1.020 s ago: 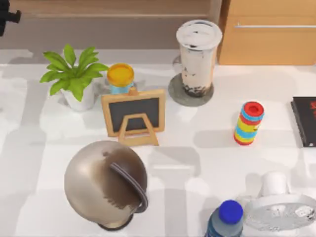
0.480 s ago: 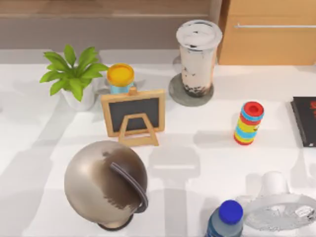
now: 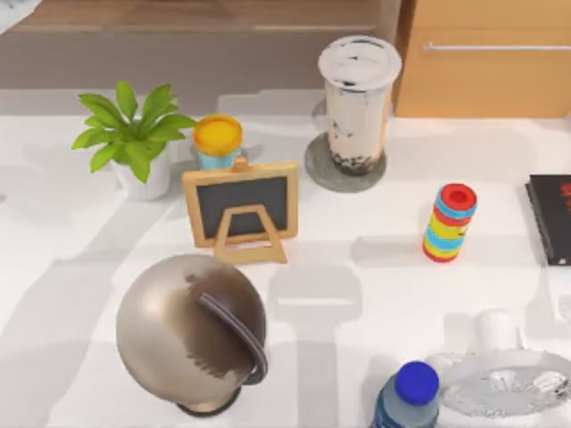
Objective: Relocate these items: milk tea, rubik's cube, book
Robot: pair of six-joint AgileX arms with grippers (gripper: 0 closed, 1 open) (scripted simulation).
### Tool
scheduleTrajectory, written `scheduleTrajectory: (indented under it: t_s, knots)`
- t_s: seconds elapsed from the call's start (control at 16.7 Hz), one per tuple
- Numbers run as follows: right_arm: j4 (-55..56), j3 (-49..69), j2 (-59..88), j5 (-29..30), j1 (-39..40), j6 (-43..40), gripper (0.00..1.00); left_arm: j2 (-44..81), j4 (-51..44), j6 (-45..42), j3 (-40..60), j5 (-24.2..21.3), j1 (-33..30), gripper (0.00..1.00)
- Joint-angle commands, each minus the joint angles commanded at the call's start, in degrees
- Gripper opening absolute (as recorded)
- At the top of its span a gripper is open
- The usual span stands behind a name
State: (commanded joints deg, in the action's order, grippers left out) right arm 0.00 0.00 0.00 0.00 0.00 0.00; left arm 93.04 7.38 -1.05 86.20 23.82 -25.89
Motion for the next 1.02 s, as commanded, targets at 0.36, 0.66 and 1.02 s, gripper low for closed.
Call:
scheduleTrajectory:
  t_s: [0.36, 0.66, 1.02]
  knots:
    - [0.0, 0.0, 0.0, 0.0, 0.0, 0.0, 1.0, 2.1, 0.2, -0.9, 6.0, 3.6, 2.6, 0.0]
    - [0.0, 0.0, 0.0, 0.0, 0.0, 0.0, 1.0, 10.3, -0.9, -0.8, 18.8, 2.6, 5.1, 0.0]
    - [0.0, 0.0, 0.0, 0.0, 0.0, 0.0, 1.0, 21.7, -5.6, 0.2, 27.4, -5.4, 5.1, 0.0]
